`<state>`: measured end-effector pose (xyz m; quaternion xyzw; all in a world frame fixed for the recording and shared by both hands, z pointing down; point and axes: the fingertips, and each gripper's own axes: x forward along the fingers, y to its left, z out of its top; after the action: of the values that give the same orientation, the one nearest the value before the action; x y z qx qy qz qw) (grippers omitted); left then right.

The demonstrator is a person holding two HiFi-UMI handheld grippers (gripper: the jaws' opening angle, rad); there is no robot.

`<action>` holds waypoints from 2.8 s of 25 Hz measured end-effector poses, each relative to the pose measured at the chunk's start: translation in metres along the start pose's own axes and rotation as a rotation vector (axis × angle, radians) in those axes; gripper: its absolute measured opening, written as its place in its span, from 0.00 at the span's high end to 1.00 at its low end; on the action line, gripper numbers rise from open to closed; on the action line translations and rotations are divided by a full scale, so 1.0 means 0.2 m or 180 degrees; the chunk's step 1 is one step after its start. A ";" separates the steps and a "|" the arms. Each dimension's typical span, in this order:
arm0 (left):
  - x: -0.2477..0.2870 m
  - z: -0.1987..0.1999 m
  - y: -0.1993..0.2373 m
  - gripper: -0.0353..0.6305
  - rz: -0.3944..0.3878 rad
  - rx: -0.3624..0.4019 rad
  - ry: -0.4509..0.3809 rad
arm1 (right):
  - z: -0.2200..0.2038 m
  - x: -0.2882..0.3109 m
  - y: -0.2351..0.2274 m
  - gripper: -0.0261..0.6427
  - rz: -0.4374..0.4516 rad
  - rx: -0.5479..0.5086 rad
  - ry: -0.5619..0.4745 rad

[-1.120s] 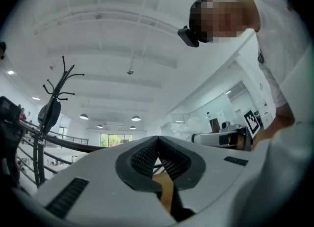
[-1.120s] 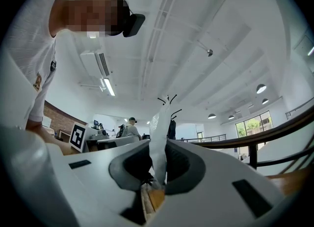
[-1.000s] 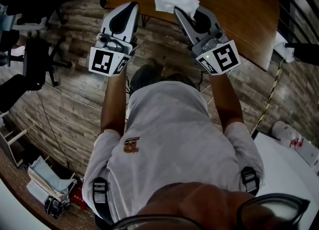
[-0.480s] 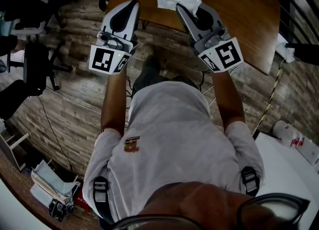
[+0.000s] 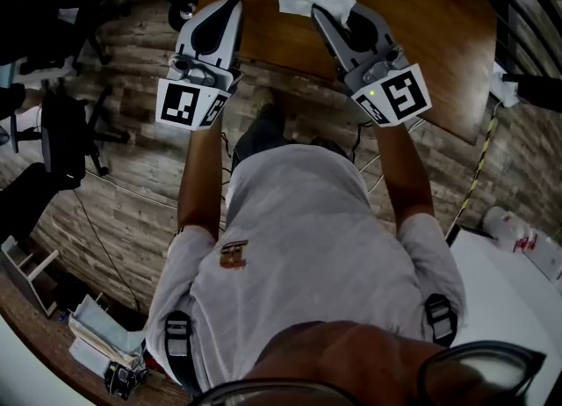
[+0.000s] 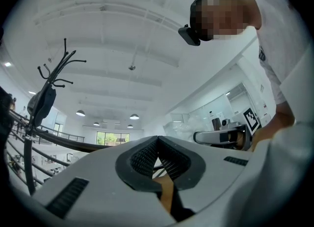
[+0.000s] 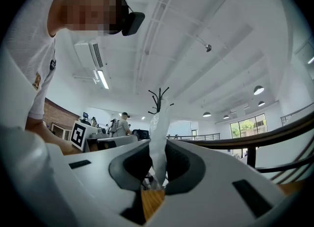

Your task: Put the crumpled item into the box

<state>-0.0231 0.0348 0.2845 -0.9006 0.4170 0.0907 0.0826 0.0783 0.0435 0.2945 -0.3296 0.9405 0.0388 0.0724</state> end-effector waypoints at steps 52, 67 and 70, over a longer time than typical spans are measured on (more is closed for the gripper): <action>0.72 -0.44 1.13 0.92 -0.0176 -0.0121 0.0257 | -0.77 1.20 -1.01 0.86 -0.0090 0.0337 0.1558; 0.75 -0.59 1.15 0.92 -0.0108 -0.0203 0.0404 | -1.23 1.28 -1.17 0.86 0.0095 0.0587 0.2567; 0.76 -0.61 1.15 0.92 -0.0095 -0.0222 0.0426 | -1.29 1.28 -1.18 0.86 0.0147 0.0581 0.2708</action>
<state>-0.0922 -0.2515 0.3506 -0.9131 0.4047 0.0435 0.0244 -0.0006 -0.3290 0.5007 -0.2873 0.8933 -0.1821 -0.2937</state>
